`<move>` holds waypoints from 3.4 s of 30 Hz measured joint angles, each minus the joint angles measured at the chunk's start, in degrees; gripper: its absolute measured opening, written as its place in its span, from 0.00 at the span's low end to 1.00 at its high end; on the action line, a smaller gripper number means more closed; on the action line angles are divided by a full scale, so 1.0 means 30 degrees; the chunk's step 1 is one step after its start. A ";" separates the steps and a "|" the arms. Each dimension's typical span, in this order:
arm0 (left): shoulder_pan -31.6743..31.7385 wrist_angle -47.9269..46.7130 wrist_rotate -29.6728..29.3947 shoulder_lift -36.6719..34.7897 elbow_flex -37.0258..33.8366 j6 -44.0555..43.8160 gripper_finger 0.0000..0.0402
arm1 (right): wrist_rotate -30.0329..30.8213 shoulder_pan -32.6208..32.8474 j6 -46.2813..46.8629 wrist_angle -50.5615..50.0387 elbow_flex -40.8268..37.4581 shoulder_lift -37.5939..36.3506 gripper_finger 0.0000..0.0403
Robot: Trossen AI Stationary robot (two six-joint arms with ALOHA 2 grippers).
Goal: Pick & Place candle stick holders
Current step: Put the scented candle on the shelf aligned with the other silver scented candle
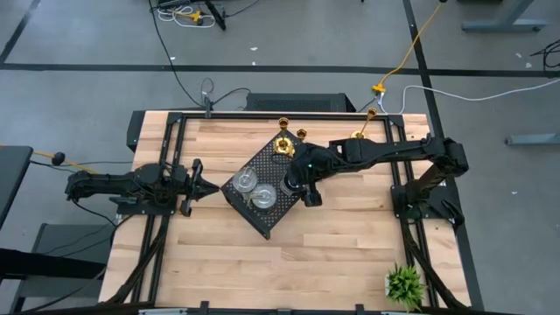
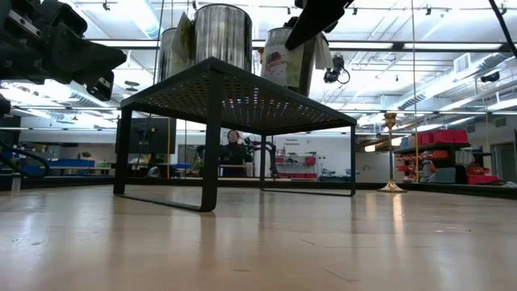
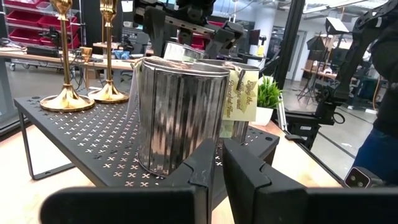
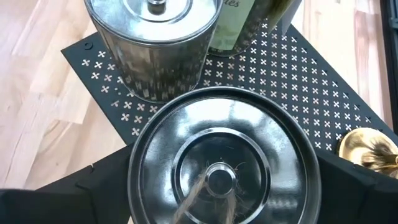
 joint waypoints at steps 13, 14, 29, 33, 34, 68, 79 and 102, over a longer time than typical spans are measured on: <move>-0.0004 -0.0015 0.0000 0.0000 0.0000 0.0000 0.10 | 0.0025 0.0007 -0.0073 0.0279 -0.0015 0.0015 0.94; 0.0000 -0.0011 0.0002 0.0000 0.0000 0.0000 0.10 | 0.0025 0.0007 -0.0073 0.0300 -0.0015 0.0023 0.95; 0.0000 -0.0007 0.0000 0.0000 -0.0007 0.0000 0.10 | 0.0058 0.0006 -0.0022 0.0952 -0.0029 0.0029 0.99; -0.0004 -0.0007 0.0000 0.0000 -0.0003 0.0000 0.10 | 0.0497 0.0007 -0.0020 0.1552 -0.0029 0.0015 0.99; -0.0002 -0.0015 0.0004 0.0000 -0.0004 0.0000 0.10 | 0.0523 0.0007 -0.0019 0.1552 -0.0029 0.0015 0.99; 0.0000 -0.0008 0.0001 0.0000 -0.0001 0.0000 0.10 | 0.1183 0.0646 0.0004 0.2138 -0.0128 -0.3571 0.90; -0.0007 -0.0007 0.0004 0.0000 0.0000 0.0000 0.10 | 0.0823 0.1761 0.1638 0.2784 -0.3772 -0.4843 0.63; -0.0007 -0.0015 0.0007 -0.0006 -0.0006 0.0000 0.10 | 0.0476 0.1902 0.3009 0.5630 -0.7002 -0.4309 0.06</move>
